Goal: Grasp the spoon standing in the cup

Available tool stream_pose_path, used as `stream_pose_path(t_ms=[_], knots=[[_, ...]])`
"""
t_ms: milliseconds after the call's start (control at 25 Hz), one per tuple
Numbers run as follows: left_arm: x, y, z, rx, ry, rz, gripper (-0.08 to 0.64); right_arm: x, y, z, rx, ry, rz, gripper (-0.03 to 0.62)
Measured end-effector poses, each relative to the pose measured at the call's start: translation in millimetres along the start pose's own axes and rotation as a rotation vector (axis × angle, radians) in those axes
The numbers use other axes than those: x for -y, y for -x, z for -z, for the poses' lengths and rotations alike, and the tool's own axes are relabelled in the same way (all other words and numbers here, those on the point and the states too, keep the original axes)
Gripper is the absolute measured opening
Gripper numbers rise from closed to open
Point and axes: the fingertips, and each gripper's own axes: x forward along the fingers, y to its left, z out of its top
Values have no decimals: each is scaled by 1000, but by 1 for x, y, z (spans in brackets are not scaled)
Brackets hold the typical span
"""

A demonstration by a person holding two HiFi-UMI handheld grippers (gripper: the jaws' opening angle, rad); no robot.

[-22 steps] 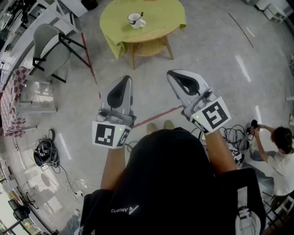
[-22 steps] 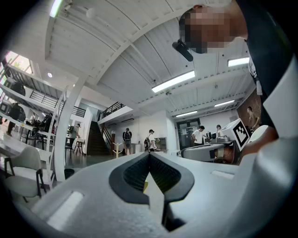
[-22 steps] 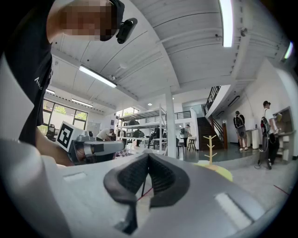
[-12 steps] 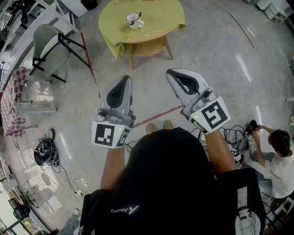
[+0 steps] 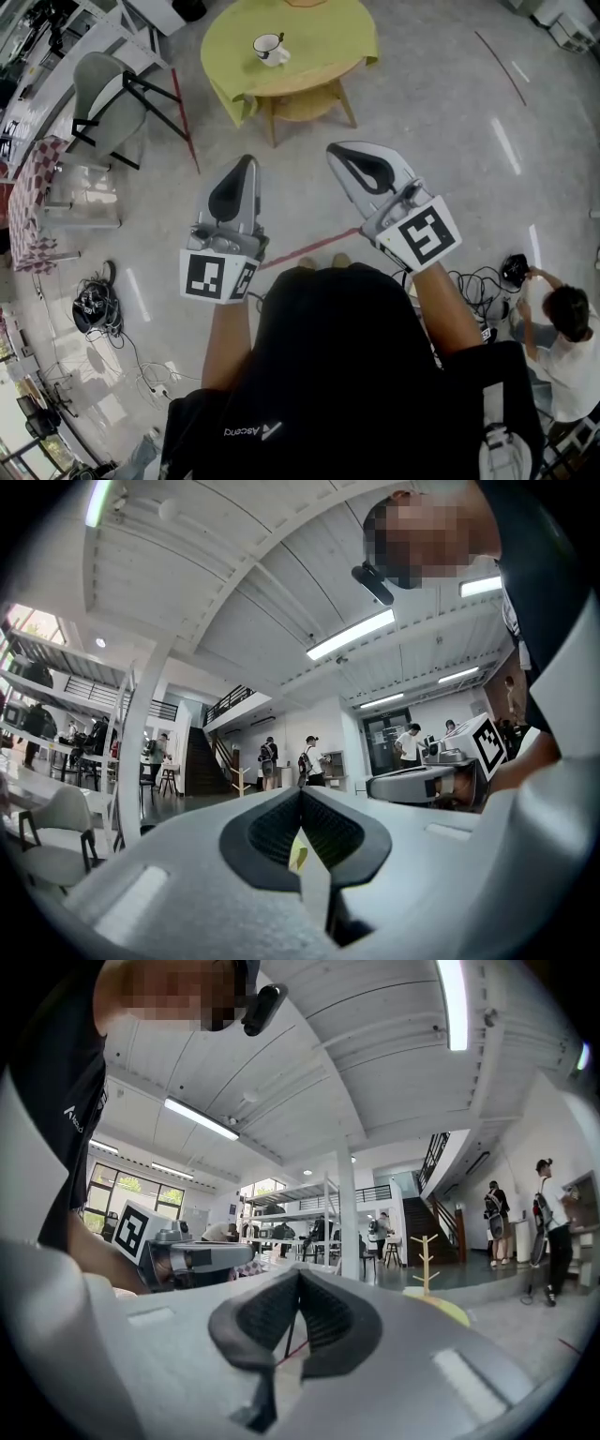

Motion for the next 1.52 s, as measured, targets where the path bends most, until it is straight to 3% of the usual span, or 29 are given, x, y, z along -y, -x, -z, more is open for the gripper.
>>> stream_pose_path(t_ms=[320, 560, 760, 1200, 1520], knots=[[-11, -26, 11, 0, -9, -42, 9, 38, -16, 12, 3, 1, -6, 3], [-59, -50, 24, 19, 0, -50, 9, 56, -64, 19, -1, 17, -6, 3], [-125, -85, 38, 35, 16, -26, 9, 78, -133, 27, -24, 35, 18, 3], [-288, -189, 67, 30, 62, 58, 9, 164, -298, 56, -129, 25, 191, 3], [-350, -248, 95, 11, 83, 147, 9, 224, -361, 105, -220, -43, 345, 18]])
